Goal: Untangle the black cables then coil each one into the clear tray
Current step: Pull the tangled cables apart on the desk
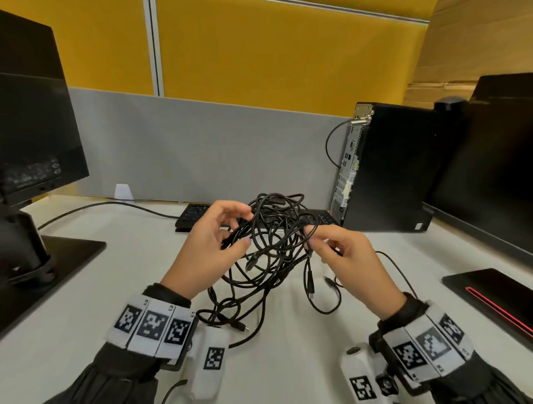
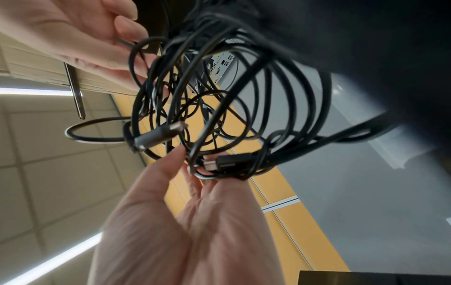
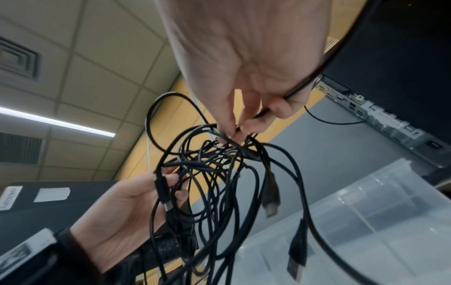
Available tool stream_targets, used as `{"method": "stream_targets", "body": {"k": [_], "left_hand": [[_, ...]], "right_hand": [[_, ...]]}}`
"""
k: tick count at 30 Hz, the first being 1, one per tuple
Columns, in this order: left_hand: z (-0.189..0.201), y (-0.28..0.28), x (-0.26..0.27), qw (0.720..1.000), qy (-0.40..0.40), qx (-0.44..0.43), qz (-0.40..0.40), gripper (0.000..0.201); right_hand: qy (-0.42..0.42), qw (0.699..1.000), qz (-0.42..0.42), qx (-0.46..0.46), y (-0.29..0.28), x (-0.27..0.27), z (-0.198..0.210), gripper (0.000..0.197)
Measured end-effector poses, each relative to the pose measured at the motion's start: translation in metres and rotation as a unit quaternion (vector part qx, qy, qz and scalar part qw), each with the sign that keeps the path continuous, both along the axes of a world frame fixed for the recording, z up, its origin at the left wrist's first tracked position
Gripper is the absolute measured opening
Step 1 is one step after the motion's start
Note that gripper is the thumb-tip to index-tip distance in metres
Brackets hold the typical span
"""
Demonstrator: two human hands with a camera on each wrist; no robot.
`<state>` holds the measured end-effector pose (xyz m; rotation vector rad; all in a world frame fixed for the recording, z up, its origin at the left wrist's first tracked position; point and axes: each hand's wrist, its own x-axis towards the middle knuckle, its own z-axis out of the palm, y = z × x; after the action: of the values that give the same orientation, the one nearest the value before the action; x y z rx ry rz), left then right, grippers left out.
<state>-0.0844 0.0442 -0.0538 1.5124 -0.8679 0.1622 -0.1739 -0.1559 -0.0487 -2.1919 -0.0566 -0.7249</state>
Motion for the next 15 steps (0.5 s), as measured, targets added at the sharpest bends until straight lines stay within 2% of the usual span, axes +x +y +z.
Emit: {"method": "stream_targets", "body": {"k": [8, 15], "left_hand": [[0.002, -0.001, -0.002, 0.999, -0.031, 0.003, 0.041, 0.035], [0.004, 0.002, -0.005, 1.000, -0.024, 0.003, 0.007, 0.038]], "right_hand": [[0.081, 0.993, 0.015, 0.081, 0.003, -0.004, 0.013, 0.033], [0.050, 0.993, -0.017, 0.103, 0.005, 0.002, 0.007, 0.027]]}}
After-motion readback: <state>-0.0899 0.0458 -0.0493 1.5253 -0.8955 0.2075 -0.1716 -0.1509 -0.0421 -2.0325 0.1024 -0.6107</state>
